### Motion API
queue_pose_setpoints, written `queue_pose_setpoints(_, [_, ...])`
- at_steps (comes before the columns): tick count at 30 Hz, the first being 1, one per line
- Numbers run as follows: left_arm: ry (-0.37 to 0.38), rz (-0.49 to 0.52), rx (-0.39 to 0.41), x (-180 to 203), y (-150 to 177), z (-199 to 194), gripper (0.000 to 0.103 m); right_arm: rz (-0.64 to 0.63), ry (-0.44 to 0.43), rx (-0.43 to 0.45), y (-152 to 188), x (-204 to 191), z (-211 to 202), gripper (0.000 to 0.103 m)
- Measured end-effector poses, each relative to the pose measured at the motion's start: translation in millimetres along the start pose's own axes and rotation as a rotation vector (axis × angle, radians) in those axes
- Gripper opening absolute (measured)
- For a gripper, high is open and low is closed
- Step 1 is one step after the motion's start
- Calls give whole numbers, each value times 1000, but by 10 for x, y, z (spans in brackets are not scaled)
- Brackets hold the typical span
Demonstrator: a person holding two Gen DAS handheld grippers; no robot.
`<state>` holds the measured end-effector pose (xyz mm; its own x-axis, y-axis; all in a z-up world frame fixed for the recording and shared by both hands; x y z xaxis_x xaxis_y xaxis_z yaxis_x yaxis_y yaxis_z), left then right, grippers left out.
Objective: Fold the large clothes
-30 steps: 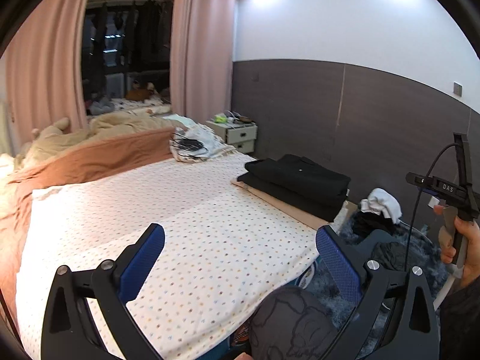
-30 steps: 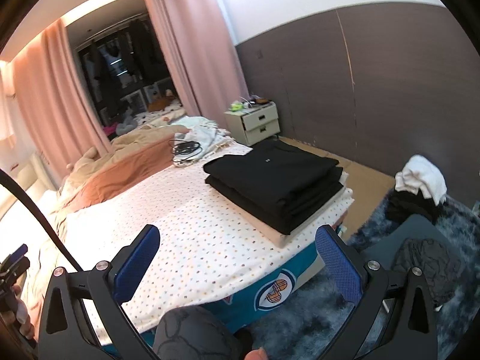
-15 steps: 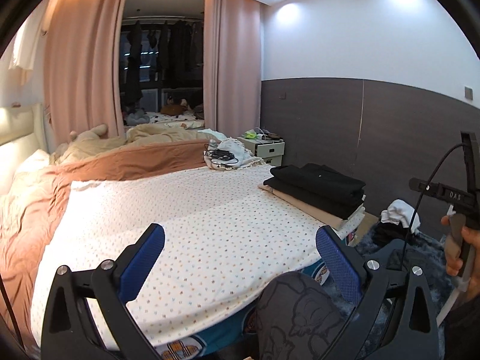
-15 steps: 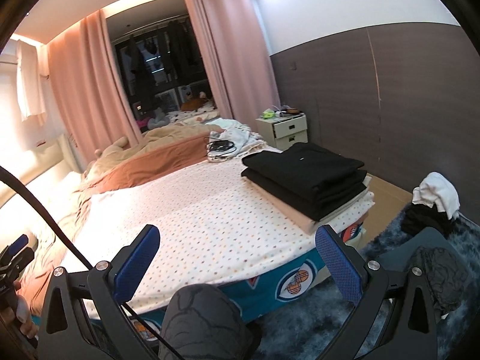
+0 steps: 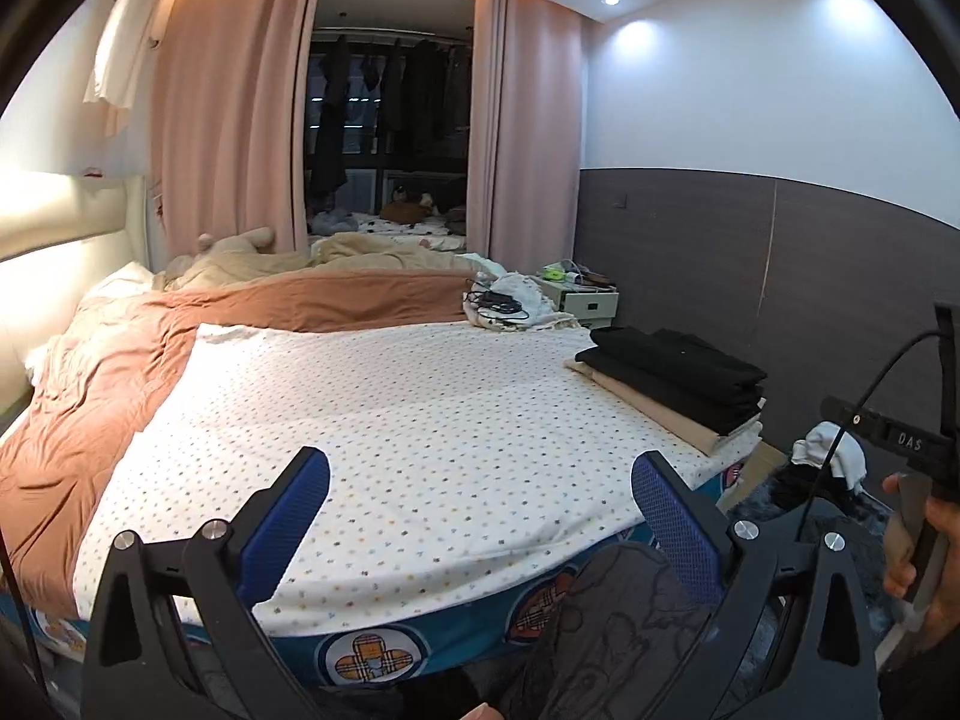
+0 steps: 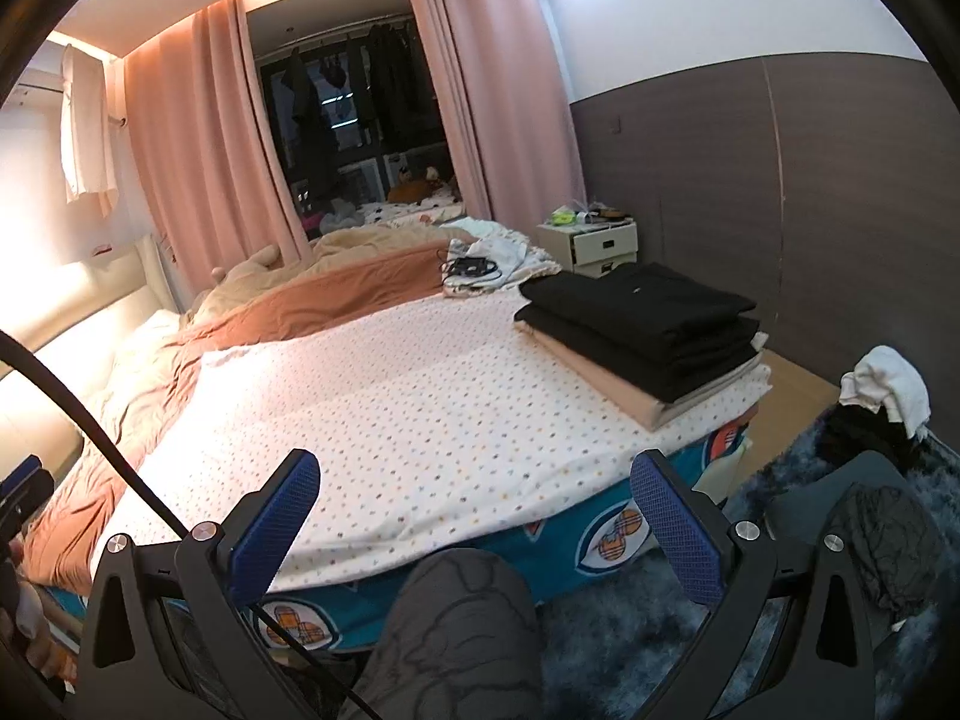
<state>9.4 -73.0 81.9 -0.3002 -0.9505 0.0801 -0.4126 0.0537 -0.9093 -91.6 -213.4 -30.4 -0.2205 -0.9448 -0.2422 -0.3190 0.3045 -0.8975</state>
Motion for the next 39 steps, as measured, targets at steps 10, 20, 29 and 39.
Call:
queue_pose_setpoints(10, [-34,21,10,-1,37,5,103,-13,26,0,59,-154,104,103])
queue_pose_setpoints(20, [-39,5,22,-53,77,-50,103,-14,29,7,124,-269,118,103])
queue_pose_setpoints(29, [-45,14,17,-18,92,-52,103,-8,42,22,193,-247,45,103])
queue_pose_setpoints(39, [-36,8,5,-41,109,-62,103,4,21,4,254,-219,55,103])
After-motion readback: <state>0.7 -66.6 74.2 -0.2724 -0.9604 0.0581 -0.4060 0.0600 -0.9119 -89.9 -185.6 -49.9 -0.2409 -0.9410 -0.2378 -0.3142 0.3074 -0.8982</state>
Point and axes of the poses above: each gripper's, at about its wrist camera, not at the fingertips, and z roughly the way its jaws point, x to its right, y to its underside, the point moved 4 cm from there along z, roughly the way its jaws point, and after that the axes turned 4 degrees about -x, right-handed, at the moved point
